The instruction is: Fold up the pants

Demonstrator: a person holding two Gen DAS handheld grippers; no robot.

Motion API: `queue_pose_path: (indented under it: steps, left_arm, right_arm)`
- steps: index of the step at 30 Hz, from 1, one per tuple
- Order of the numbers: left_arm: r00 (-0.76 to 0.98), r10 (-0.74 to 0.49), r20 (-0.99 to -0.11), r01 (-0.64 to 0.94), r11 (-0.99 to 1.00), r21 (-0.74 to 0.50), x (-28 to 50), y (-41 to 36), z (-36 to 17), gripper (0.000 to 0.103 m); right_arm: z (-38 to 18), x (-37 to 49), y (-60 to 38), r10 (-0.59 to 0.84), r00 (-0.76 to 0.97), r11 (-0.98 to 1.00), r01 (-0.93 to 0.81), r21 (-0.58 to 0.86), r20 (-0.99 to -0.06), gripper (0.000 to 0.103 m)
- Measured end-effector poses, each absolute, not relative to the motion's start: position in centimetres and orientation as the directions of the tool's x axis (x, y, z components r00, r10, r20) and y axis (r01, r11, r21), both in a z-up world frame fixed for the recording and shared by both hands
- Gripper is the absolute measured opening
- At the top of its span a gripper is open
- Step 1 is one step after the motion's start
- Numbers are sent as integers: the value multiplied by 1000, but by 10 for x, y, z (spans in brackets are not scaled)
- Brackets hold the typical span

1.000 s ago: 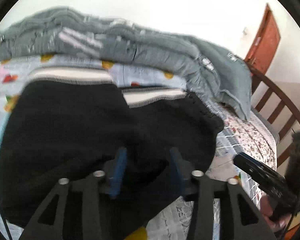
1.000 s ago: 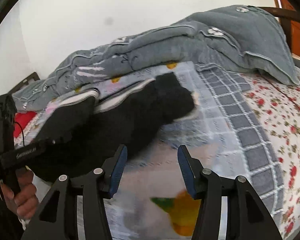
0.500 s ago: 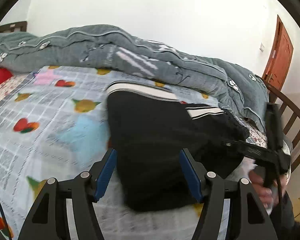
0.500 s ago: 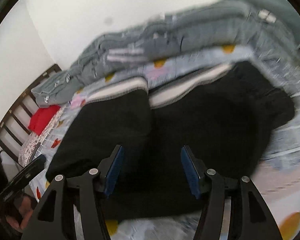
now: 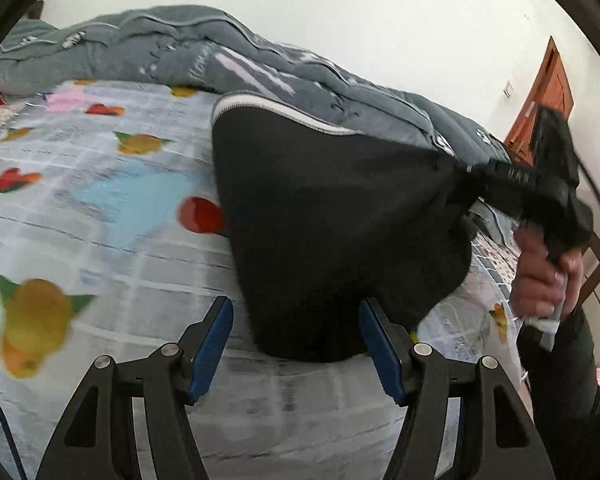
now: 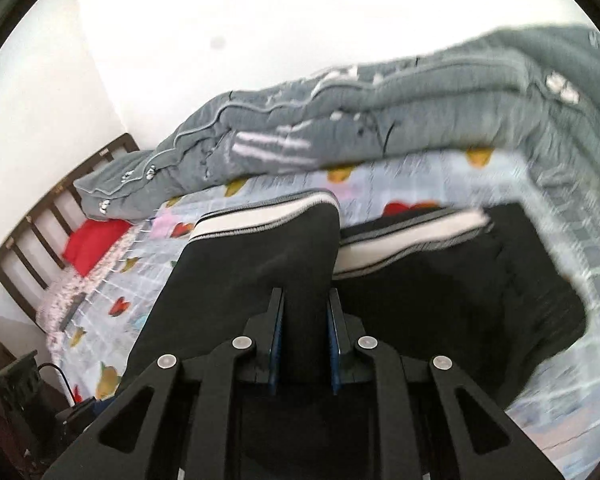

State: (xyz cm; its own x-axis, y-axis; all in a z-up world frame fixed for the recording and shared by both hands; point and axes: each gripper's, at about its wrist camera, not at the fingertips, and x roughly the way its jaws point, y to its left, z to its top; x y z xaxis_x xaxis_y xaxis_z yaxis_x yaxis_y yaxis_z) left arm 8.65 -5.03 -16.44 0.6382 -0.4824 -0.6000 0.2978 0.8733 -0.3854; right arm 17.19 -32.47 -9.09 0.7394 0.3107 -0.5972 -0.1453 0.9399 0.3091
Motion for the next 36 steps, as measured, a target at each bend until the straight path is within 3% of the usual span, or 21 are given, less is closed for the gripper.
queue_pose_path:
  steps: [5,10,14,17,22,29,31,36]
  left_arm:
    - [640,-380,-668,284,925,-254,100,-92,-175,63]
    - [603,-466,-648,338,884,-322,103,-102,-170,66]
    - [617,-425,-662,355,902,-247,99,-114,-173,69]
    - [621,-396,-676,351,912,-212,96,-115,-173,69]
    - [610,-417,-674,358,904,-236,84,-102,-165,69]
    - [643,-422,-639,347,904,-248,70,-89,-146,68]
    - [648,-419,-636,337,907,-254,76,-91,-140,67]
    - [637,-430,-640,334,902,-273,103,-108,-139,67]
  right_arm:
    - [-63,160,-353,231,791,970,-140,201,-566,18]
    - [-59,144,-419,87,854,990,-15,143,-513,17]
    - [-122,158,-469,-27,758,983,137,118,-651,18]
    - [-142,150,-473,-36,758,984,142,111,-651,19]
    - [-121,149,-463,-83,756,991,128,22,-650,26]
    - [-114,152,-454,-92,782,992,122,7,-617,36]
    - [-132,158,-451,-137,736,989,141,-48,-663,36]
    - [-131,151,-454,-114,738,992,125,-32,-665,36]
